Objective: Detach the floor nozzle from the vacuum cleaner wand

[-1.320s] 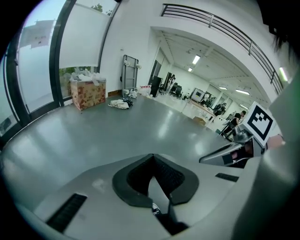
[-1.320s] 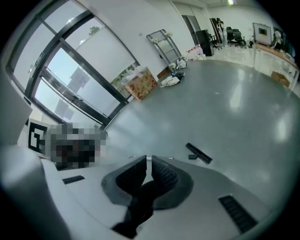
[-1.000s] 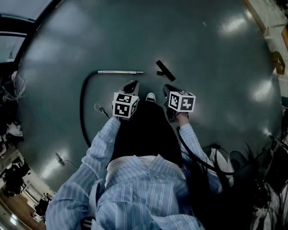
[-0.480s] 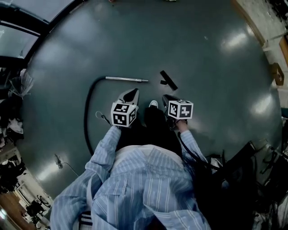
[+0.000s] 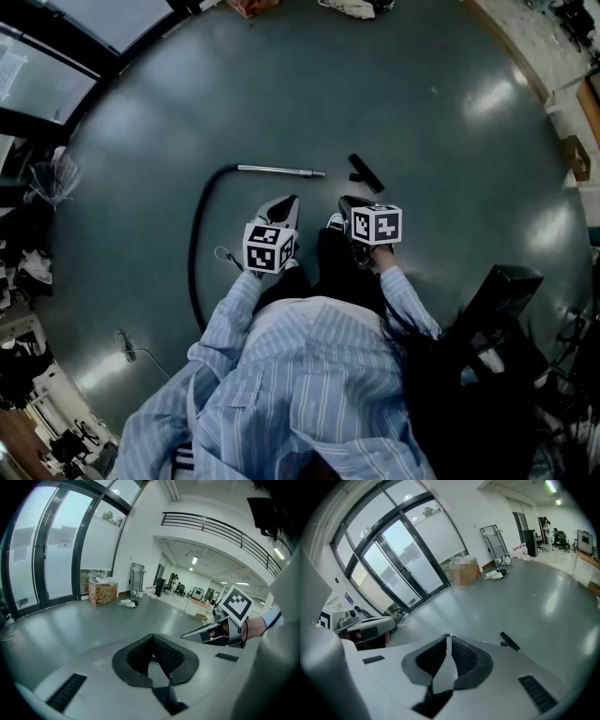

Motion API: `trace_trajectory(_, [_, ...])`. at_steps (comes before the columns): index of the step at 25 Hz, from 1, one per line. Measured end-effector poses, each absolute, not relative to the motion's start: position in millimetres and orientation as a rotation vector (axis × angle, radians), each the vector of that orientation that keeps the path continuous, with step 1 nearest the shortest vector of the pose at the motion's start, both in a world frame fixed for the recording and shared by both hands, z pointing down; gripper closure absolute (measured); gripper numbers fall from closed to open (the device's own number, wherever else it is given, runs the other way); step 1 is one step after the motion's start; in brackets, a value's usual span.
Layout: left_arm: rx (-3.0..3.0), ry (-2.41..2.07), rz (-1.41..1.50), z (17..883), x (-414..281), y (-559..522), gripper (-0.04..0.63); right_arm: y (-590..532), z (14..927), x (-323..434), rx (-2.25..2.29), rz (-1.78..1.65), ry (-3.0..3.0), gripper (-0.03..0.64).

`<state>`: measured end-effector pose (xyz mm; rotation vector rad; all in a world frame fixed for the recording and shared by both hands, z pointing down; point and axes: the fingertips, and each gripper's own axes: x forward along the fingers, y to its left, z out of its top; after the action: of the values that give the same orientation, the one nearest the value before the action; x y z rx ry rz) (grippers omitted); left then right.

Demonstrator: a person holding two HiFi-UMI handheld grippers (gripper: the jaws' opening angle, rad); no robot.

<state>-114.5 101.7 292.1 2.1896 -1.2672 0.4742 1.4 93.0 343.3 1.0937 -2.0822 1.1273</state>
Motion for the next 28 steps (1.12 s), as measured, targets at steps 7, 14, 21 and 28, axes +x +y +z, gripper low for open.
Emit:
trace_trajectory(7, [2.193, -1.228, 0.429, 290, -164, 186, 0.589, 175, 335, -51, 1.142, 1.146, -2.125, 0.577])
trace_trajectory(14, [2.232, -1.173, 0.398, 290, -197, 244, 0.589, 251, 328, -88, 1.207, 1.106, -2.124, 0.577])
trace_trajectory(21, [2.254, -1.093, 0.383, 291, -162, 285, 0.589, 308, 324, -65, 1.247, 1.110, -2.103, 0.577])
trace_trajectory(28, [2.264, -1.127, 0.411, 279, -118, 319, 0.589, 341, 323, -27, 1.184, 1.106, -2.104, 0.577])
